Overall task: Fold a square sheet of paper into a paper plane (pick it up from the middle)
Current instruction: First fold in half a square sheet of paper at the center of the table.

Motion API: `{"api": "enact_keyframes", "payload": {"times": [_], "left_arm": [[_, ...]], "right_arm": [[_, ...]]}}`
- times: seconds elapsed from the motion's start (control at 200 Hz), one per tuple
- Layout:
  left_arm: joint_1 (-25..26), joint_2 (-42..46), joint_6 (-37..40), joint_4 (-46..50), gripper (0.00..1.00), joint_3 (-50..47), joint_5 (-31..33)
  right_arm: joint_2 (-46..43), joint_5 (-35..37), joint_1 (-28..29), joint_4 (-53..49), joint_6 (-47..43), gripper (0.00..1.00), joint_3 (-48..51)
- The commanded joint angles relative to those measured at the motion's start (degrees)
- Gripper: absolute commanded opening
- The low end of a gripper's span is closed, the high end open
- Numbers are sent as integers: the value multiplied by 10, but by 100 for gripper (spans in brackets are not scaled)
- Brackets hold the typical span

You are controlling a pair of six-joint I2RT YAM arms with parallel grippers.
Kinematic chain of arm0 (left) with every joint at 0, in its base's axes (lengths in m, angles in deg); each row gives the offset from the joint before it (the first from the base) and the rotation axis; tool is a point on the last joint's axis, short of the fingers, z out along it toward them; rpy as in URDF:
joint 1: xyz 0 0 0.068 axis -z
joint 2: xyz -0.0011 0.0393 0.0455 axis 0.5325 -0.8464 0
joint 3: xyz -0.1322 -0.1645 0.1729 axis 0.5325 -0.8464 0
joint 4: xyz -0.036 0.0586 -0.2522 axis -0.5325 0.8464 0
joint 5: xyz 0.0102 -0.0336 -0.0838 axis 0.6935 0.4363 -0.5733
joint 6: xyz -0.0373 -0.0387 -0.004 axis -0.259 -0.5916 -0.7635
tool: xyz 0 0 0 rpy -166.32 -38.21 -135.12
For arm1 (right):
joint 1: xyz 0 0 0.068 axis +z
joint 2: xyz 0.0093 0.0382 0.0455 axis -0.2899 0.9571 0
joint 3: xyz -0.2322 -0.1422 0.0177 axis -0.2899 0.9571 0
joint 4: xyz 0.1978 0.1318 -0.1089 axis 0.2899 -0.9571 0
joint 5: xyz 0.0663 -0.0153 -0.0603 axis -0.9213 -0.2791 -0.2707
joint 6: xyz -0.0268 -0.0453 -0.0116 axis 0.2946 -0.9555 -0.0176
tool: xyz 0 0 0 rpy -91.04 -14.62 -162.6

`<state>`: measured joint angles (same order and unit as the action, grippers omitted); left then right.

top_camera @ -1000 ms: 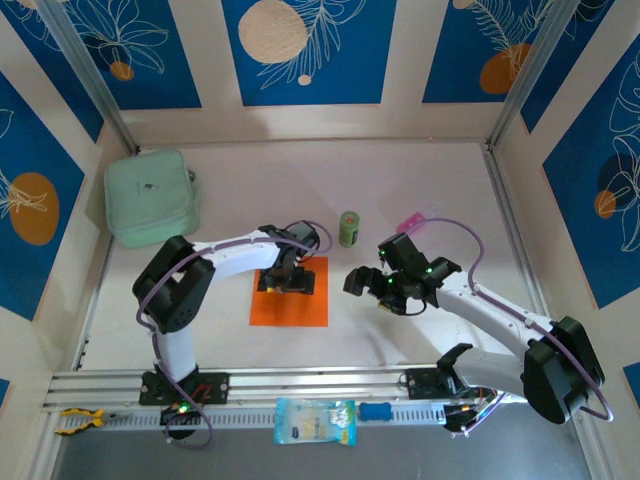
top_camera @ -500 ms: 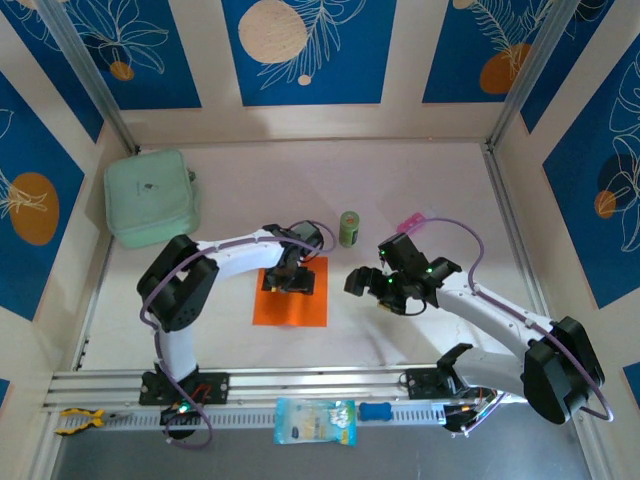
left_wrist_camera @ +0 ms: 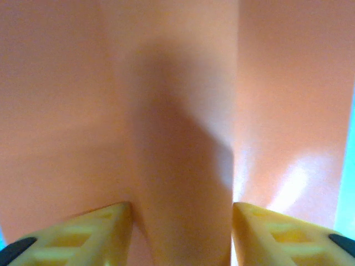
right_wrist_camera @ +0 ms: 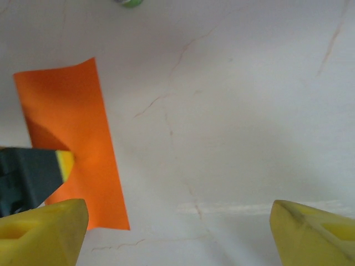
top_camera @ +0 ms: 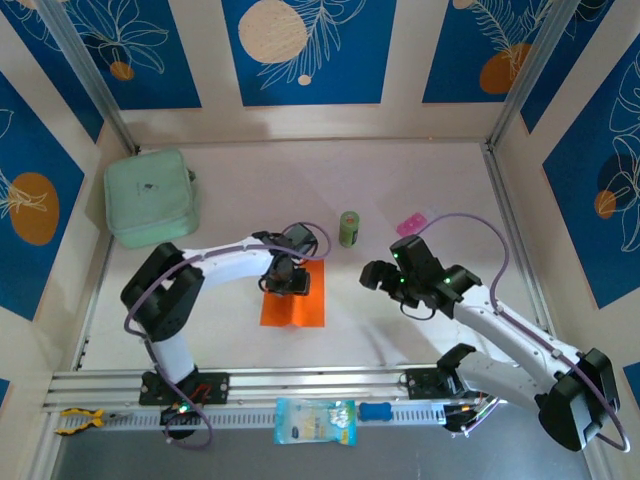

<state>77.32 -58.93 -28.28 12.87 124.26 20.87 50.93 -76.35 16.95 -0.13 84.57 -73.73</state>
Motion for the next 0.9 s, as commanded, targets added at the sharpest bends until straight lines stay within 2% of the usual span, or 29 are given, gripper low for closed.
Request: {"api": "enact_keyframes", "payload": {"times": [0.0,0.055,0.305,0.45,0.565,0.68,0.775,0.89], "left_arm": [[3,42,-7,-51,48,-14,-34],[2,52,-10,-61,46,-17,-48],[-1,89,-65,-163,43,-42,-157],[-2,100,-98,-230,43,-56,-226],[-1,106,-148,-325,43,-90,-273],[-2,99,-199,-435,43,-132,-299],[-2,88,-191,-433,43,-139,-297],[-2,75,-182,-427,43,-151,-288]], "right_arm": [[-25,-21,-29,-2,-58,88,9],[-32,-84,-52,18,-76,87,16],[-32,-245,-145,46,-70,82,40],[-44,-262,-162,40,-72,86,36],[-68,-272,-161,63,-65,86,44],[-90,-248,-154,86,-36,85,59],[-108,-258,-148,114,-37,82,75],[-116,-288,-134,151,-44,74,99]]}}
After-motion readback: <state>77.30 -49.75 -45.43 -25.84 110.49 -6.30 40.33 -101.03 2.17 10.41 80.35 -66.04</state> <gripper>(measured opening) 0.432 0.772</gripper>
